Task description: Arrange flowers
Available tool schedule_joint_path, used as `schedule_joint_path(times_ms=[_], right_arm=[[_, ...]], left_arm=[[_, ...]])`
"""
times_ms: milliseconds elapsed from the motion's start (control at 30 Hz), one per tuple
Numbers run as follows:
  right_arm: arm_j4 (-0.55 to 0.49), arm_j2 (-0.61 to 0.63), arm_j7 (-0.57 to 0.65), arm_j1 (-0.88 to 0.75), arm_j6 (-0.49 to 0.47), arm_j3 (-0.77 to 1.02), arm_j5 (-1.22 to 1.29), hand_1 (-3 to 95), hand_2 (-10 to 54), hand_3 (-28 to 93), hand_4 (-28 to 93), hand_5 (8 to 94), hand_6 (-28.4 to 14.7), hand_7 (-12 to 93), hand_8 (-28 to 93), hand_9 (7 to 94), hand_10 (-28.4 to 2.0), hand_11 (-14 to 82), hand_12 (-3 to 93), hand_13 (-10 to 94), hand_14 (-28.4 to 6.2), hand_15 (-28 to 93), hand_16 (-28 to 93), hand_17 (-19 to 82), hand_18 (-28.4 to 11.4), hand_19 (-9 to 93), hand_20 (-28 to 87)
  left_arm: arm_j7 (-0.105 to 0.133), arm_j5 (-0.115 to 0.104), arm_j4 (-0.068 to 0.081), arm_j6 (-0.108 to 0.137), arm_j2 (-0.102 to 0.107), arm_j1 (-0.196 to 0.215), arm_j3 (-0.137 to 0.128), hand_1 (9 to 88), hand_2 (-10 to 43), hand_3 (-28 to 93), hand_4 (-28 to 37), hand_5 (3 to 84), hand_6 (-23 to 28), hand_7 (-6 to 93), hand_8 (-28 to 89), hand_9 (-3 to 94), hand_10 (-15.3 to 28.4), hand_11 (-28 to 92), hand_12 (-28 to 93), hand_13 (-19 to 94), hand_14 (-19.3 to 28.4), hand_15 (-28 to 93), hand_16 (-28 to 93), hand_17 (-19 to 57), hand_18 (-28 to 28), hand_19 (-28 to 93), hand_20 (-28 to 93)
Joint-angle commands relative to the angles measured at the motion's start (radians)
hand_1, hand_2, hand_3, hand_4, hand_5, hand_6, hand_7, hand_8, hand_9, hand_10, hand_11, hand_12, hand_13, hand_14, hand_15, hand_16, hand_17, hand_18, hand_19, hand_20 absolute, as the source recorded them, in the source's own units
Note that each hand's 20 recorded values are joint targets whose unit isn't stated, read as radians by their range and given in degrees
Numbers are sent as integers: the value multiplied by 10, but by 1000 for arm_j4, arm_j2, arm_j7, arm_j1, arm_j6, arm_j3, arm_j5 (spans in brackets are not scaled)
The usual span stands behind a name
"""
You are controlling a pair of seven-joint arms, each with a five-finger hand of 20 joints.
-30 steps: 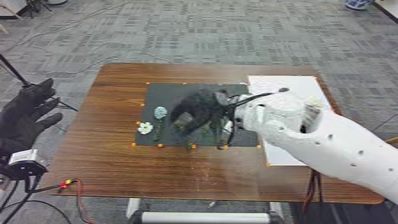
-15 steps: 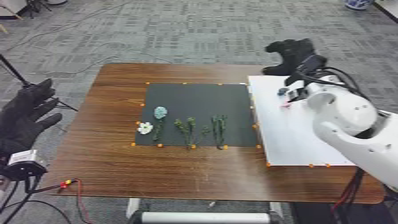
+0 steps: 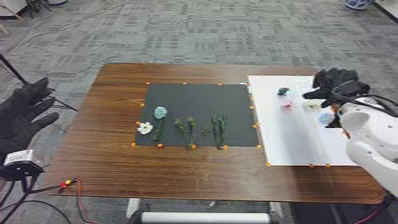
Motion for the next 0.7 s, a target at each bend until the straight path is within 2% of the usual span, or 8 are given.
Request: schedule_joint_path(times_ms=[33,300,467,567,700], right_arm=[[76,1,79,-48,-45,-29,-25,246,-95,788,-283,580,14,294,-140,635,-90,213,196,609,-107,844,333,268,-216,772,544],[138,8,127,-13,-41,-93,-37,230,-95,806,-283,538,7,284,-141,557,-108,183,192,561,-117,837,337,246,-218,761,544],[183,0,128,35,-46,-148,-22,226,-95,815,-283,534,7,284,-140,547,-110,185,197,549,-118,833,329,244,-217,759,544],[200,-1,123,44,-34,-171,-23,231,-95,816,-283,524,7,284,-143,540,-109,185,199,569,-98,775,295,249,-216,759,540],[212,-6,118,54,-73,-187,-22,253,-95,818,-283,521,14,289,-144,552,-103,206,206,584,-85,744,285,256,-215,761,537]], left_arm=[[3,2,-5,-9,2,-2,-10,323,-45,412,-283,179,13,186,-80,108,79,163,208,18,108,338,-48,-136,190,307,105],[4,1,0,-10,6,0,-6,323,-46,413,-283,179,13,187,-80,109,80,161,208,19,108,339,-49,-136,191,307,105],[1,0,1,-15,6,2,-5,325,-46,410,-283,179,12,186,-80,109,80,161,208,19,108,339,-49,-136,191,306,105],[3,0,0,-15,4,4,-5,325,-45,410,-283,178,12,187,-80,108,79,162,208,18,108,339,-49,-136,191,306,105],[-2,0,2,-15,8,0,-1,326,-44,409,-283,179,13,186,-80,108,79,160,208,18,108,340,-49,-136,191,306,105]])
